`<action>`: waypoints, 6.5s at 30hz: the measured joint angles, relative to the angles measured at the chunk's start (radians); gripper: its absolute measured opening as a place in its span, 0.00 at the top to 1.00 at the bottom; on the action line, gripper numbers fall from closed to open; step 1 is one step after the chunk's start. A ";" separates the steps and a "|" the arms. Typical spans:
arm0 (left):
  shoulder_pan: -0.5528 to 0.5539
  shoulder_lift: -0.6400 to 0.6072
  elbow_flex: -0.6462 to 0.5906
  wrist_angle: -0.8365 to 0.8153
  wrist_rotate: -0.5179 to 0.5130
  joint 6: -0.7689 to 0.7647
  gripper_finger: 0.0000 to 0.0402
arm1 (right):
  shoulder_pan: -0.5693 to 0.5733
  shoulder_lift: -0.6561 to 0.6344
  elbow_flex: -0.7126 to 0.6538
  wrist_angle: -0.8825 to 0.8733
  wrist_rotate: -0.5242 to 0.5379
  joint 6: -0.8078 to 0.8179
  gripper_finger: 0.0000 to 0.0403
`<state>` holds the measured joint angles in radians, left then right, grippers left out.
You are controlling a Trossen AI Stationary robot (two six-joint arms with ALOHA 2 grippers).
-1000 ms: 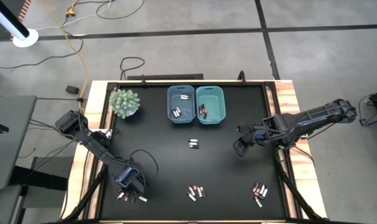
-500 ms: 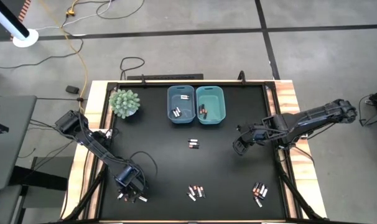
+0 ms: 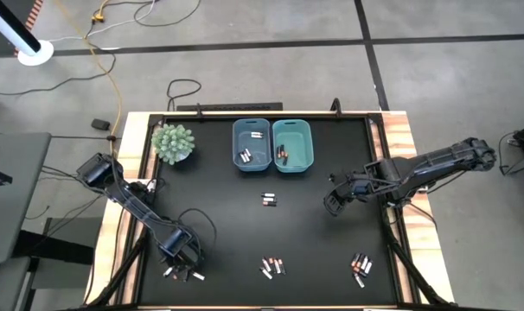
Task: Sort batteries
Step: Put the black battery into the green bin, then put the silver battery into the blue bin
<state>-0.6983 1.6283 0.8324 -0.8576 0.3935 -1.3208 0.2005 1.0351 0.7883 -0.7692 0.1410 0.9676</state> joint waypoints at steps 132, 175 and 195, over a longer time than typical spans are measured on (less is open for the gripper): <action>1.048 0.757 1.518 -0.097 -0.507 1.425 0.51 | -0.085 0.000 -0.036 0.014 0.025 0.281 0.71; 0.125 -0.381 0.210 -0.277 -0.645 0.216 0.51 | 0.170 0.453 0.178 0.572 0.026 -0.367 0.71; -0.164 -0.265 0.037 -0.168 -0.318 -0.232 0.51 | 0.305 0.803 0.657 -0.098 0.018 0.158 0.71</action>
<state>-0.8622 1.3633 0.8696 -1.0259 0.0757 -1.5528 0.5054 1.8385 1.4452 -0.8677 0.1594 1.1253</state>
